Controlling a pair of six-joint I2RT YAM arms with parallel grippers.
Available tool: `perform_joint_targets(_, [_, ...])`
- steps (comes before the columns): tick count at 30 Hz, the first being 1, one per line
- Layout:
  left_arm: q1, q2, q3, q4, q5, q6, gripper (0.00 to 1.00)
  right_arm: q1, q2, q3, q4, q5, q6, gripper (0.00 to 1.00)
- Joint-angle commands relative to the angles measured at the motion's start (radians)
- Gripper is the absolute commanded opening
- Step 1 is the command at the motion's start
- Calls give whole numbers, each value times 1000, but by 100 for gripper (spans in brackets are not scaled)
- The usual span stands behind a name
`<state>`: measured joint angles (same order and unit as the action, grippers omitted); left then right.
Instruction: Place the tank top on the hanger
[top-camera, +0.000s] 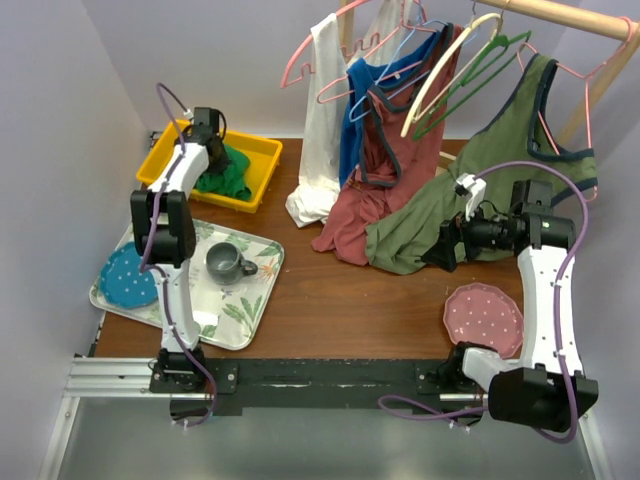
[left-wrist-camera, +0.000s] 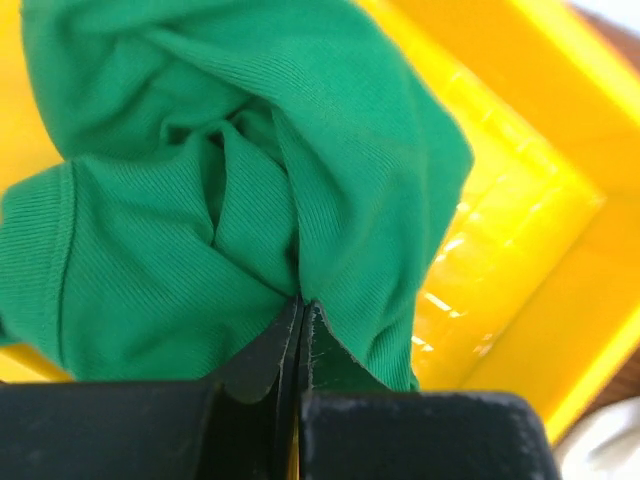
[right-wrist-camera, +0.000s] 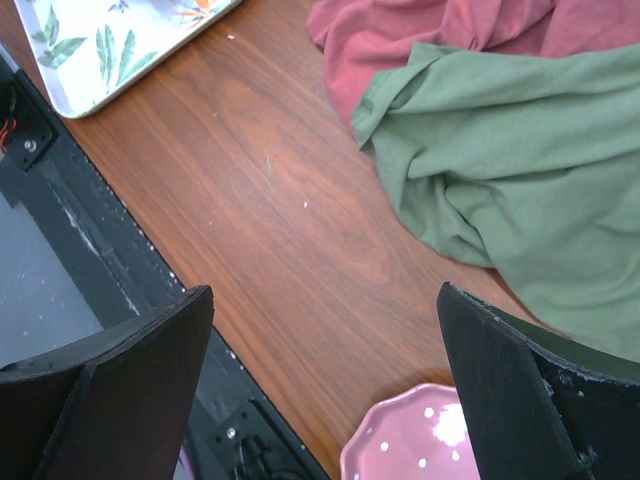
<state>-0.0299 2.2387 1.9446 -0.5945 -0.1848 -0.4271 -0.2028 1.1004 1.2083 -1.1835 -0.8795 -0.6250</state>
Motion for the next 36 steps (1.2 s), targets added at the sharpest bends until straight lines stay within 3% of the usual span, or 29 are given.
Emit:
perform_joint_targets(1, [18, -131, 114, 38, 19, -33, 0, 6, -27, 97, -79, 11, -67, 99])
perform_joint_targets(8, [18, -406, 146, 56, 57, -88, 0, 6, -63, 241, -237, 79, -176, 99])
perform_joint_targets(12, [16, -550, 102, 87, 139, -136, 0, 6, -59, 339, -283, 105, -165, 99])
perform_joint_targets(22, [1, -807, 185, 93, 298, -226, 0, 6, -96, 459, -286, 111, -90, 99])
perform_joint_targets(24, [-50, -846, 160, 101, 326, -252, 0, 6, -108, 462, -286, 108, -87, 99])
perform_joint_targets(28, [-253, -944, 64, 140, 335, -281, 0, 6, -129, 456, -289, 109, -82, 99])
perform_joint_targets(36, [-594, -1068, -251, 243, 323, -343, 0, 6, -154, 421, -289, 113, -78, 99])
